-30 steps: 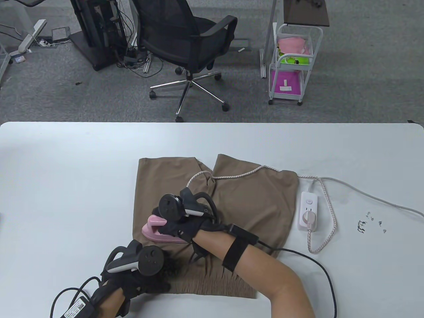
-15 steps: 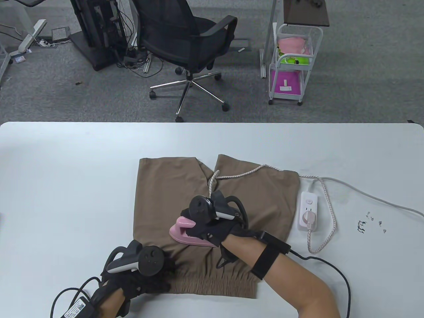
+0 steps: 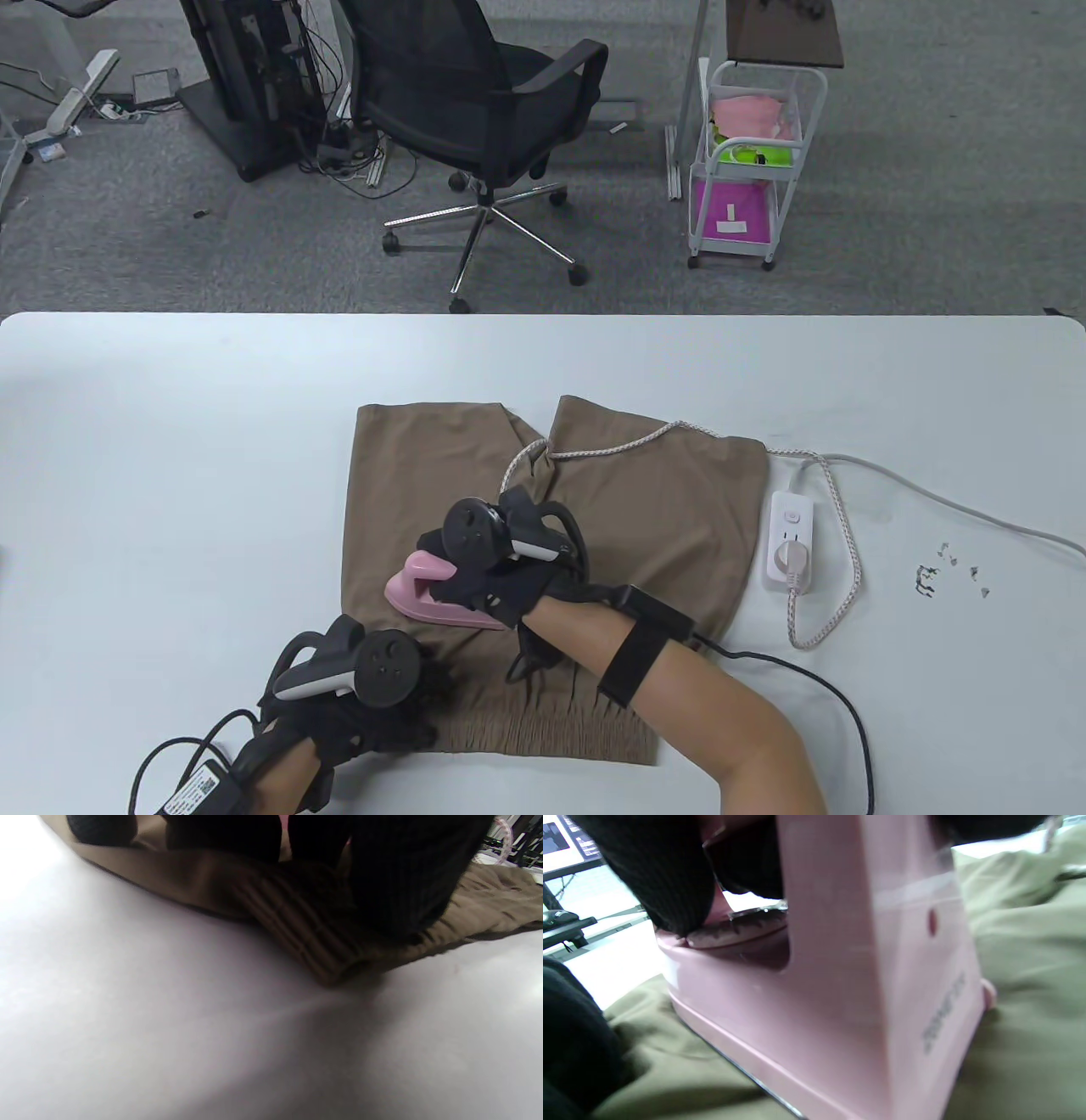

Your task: Iron shorts with electric iron on table

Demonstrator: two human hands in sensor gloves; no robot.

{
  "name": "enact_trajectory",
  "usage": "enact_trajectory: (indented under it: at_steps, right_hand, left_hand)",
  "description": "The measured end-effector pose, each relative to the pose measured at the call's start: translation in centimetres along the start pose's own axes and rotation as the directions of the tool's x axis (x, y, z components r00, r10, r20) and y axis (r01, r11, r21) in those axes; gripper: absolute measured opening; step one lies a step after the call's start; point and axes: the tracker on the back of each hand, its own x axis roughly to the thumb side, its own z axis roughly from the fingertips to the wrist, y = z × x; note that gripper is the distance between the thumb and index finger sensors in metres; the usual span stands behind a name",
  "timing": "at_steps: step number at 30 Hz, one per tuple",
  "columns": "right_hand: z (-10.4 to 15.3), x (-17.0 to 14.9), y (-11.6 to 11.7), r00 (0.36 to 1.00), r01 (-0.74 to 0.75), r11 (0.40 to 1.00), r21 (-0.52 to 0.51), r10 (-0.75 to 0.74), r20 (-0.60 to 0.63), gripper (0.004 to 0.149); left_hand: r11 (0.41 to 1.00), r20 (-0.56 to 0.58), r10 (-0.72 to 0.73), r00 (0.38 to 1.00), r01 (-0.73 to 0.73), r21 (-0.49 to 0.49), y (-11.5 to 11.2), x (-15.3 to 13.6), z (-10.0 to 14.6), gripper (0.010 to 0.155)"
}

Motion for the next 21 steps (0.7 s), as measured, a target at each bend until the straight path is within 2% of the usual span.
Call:
enact_trajectory:
  at_steps: [10,16,21]
  right_hand:
    - [-2.1,3.5,0.7,0.999,-0.004,1.000,0.018,0.003,0.046,0.057]
    - [-1.4,3.6,0.6,0.999,-0.041,0.998,0.046,0.039,0.035,0.057]
    - [0.0,2.3,0.4,0.999,-0.050,0.997,0.053,0.049,0.015,0.056]
  left_hand:
    - [1.000,-0.001,0.002,1.000,-0.002,0.000,0.0,0.0,0.0,0.072]
    - [1.000,-0.002,0.000,1.000,0.000,0.000,0.0,0.0,0.0,0.073]
    - [1.000,-0.001,-0.003,1.000,0.003,0.000,0.0,0.0,0.0,0.073]
